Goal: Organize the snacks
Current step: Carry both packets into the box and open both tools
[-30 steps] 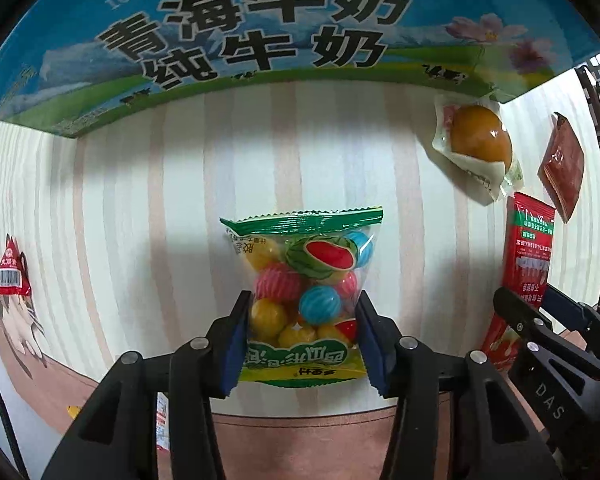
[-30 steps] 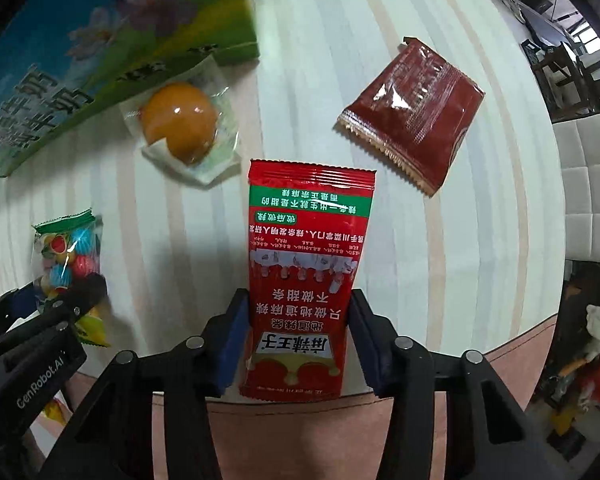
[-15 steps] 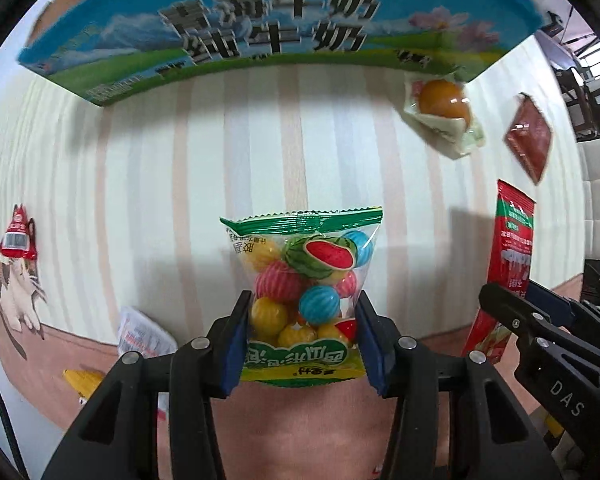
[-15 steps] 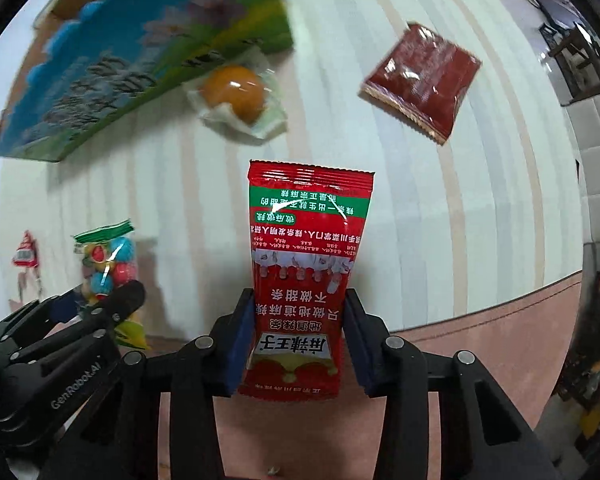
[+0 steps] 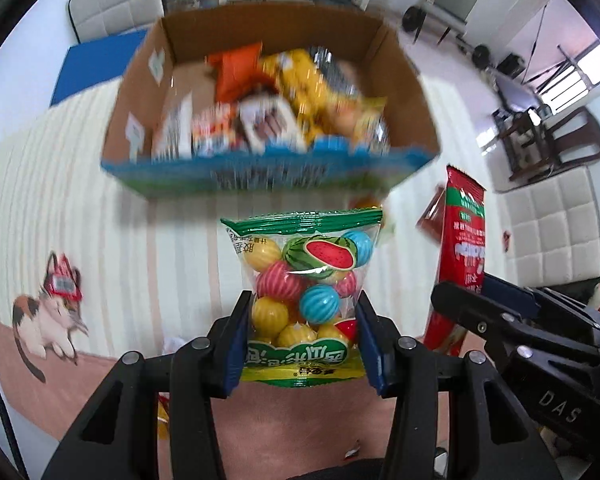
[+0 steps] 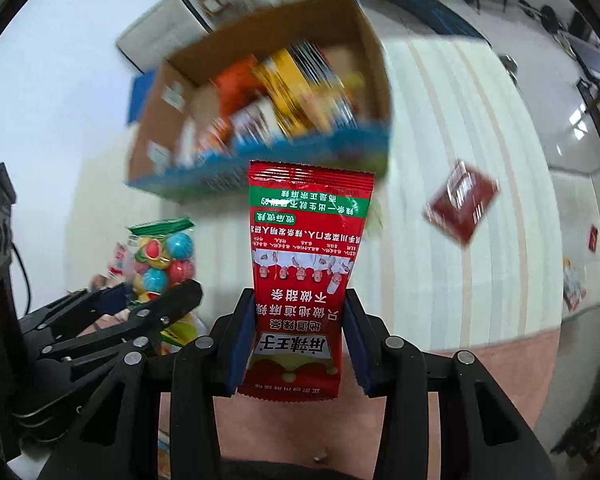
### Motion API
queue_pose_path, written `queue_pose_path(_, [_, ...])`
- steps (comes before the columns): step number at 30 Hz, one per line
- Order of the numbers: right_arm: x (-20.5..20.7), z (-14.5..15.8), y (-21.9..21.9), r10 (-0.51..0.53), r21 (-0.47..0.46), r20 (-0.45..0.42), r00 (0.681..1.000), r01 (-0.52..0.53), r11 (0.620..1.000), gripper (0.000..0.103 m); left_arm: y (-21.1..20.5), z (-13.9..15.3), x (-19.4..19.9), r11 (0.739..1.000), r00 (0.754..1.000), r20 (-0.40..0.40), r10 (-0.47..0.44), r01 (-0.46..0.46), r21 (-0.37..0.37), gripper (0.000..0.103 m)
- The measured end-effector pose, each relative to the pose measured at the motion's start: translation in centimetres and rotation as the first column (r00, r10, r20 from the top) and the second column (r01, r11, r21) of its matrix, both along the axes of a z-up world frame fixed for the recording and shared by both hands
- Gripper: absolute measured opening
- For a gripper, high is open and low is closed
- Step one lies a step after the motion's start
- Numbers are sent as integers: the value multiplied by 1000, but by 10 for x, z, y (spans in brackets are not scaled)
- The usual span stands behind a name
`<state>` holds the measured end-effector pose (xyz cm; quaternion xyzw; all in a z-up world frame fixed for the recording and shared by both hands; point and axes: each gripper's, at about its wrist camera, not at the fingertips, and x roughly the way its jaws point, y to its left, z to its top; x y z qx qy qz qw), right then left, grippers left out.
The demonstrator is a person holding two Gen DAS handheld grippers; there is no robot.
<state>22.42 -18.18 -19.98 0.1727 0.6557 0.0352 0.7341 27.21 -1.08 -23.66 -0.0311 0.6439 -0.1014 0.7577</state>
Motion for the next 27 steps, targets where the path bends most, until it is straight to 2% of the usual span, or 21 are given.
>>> queue_pose_path(5, [62, 32, 2, 15, -12, 84, 996, -14, 1000, 45, -3, 27, 61, 1000, 999, 33, -4, 4, 3, 45])
queue_pose_path(10, [133, 35, -3, 35, -89, 105, 994, -26, 996, 45, 13, 36, 133, 997, 997, 74, 15, -21, 78, 45])
queue_pose_path(13, [173, 25, -7, 51, -129, 76, 996, -41, 991, 45, 22, 29, 171, 995, 998, 54, 32, -37, 97, 45])
queue_pose_path(17, [228, -13, -14, 64, -174, 10, 998, -61, 983, 45, 29, 6, 219, 992, 999, 1, 42, -42, 120, 45])
queue_pose_path(21, [264, -44, -19, 84, -225, -41, 996, -92, 970, 45, 30, -14, 253, 985, 998, -37, 41, -34, 167, 45])
queue_pose_path(27, [298, -70, -17, 126, -289, -88, 988, -146, 946, 45, 36, -50, 287, 978, 992, -112, 54, -29, 207, 45])
